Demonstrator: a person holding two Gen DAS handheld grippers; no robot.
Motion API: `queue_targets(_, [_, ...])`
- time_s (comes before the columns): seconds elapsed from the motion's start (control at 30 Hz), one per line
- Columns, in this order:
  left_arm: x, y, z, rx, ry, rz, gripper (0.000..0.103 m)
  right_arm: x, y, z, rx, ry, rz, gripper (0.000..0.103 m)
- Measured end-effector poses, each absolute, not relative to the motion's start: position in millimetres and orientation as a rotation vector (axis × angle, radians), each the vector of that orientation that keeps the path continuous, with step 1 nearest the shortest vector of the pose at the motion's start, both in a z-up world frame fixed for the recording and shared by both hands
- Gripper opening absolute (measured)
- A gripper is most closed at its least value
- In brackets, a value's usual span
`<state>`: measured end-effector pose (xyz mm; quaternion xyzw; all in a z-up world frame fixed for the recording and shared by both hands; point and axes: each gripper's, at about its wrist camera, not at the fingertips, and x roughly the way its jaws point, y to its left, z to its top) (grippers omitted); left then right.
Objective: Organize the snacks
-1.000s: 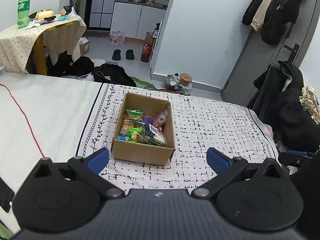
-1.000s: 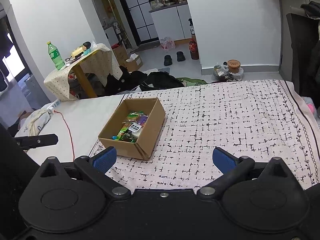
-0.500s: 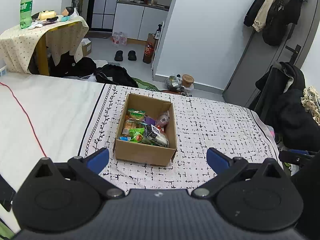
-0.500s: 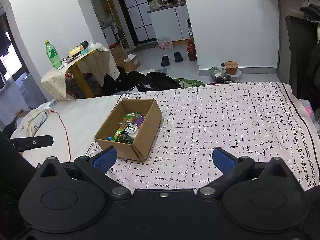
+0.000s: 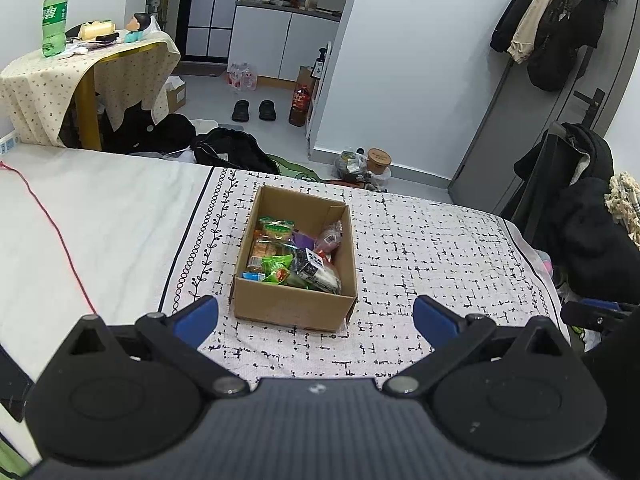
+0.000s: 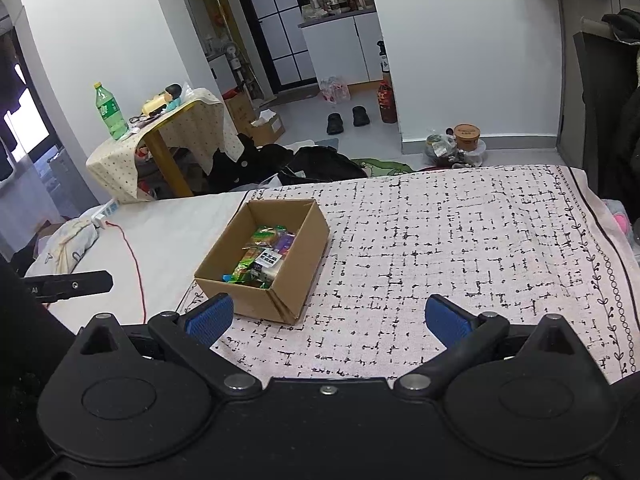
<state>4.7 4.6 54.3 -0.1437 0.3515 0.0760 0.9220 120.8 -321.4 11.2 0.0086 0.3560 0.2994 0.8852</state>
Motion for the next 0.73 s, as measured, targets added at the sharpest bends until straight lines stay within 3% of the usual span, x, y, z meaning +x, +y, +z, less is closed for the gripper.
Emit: queue_targets(0.73, [0.6, 5.1, 54.6, -0.272, 0.711, 0.162, 0.102, 119.1, -315.9, 9.2, 0.007, 0.754, 0.624, 0.103])
